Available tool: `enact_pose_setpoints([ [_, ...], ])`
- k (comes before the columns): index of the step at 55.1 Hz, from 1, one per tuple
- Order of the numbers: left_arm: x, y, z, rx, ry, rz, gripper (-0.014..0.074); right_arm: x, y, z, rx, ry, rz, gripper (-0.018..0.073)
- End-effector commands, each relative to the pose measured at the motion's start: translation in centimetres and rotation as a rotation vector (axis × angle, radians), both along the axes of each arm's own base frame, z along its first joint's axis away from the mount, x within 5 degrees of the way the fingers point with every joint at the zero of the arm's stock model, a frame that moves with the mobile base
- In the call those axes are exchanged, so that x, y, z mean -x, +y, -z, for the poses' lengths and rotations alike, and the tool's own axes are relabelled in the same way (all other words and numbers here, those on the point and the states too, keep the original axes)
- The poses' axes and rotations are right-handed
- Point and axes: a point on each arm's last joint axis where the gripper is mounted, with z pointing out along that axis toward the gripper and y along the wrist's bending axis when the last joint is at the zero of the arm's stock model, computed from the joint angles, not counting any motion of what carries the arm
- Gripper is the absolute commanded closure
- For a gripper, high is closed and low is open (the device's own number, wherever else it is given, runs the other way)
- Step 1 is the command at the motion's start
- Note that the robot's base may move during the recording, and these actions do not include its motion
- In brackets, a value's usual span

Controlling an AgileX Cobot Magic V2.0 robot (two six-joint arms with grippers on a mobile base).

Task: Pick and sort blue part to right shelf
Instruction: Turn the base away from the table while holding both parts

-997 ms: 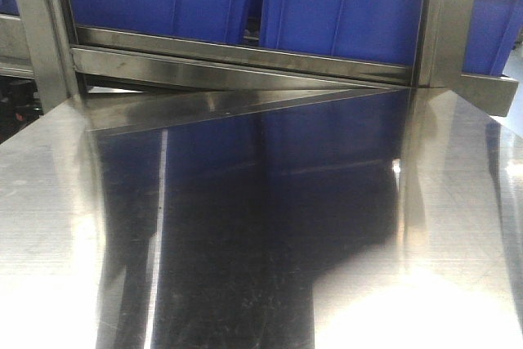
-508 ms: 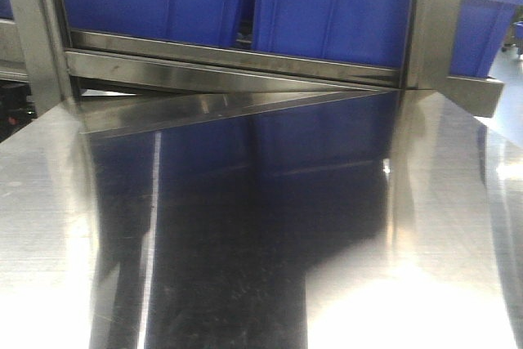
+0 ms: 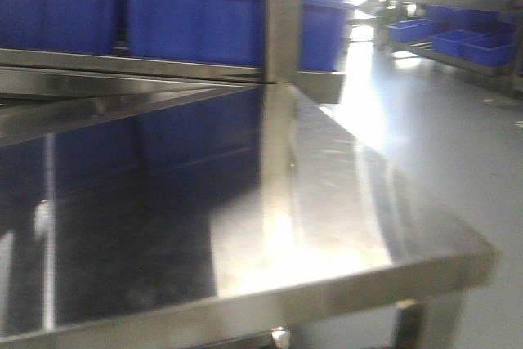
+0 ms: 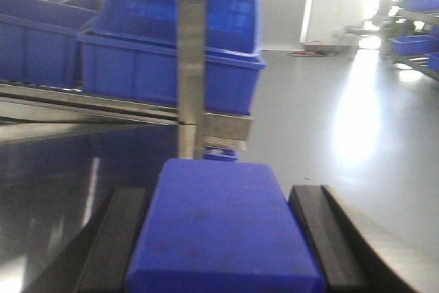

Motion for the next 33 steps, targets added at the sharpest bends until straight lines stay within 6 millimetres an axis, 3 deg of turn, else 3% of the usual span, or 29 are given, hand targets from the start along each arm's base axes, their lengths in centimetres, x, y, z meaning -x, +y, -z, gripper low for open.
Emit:
enact_pose_setpoints([
  [1,0.04,0.03,-1.81,0.034,-0.105,0.002,0.0473,0.13,0.02,-1.65,0.002,-0.105,0.000,0.0343],
  [33,0.04,0.03,-1.81,0.034,-0.105,0.002,0.0473,0.13,0.02,-1.65,0.002,-0.104,0.000,0.0343],
])
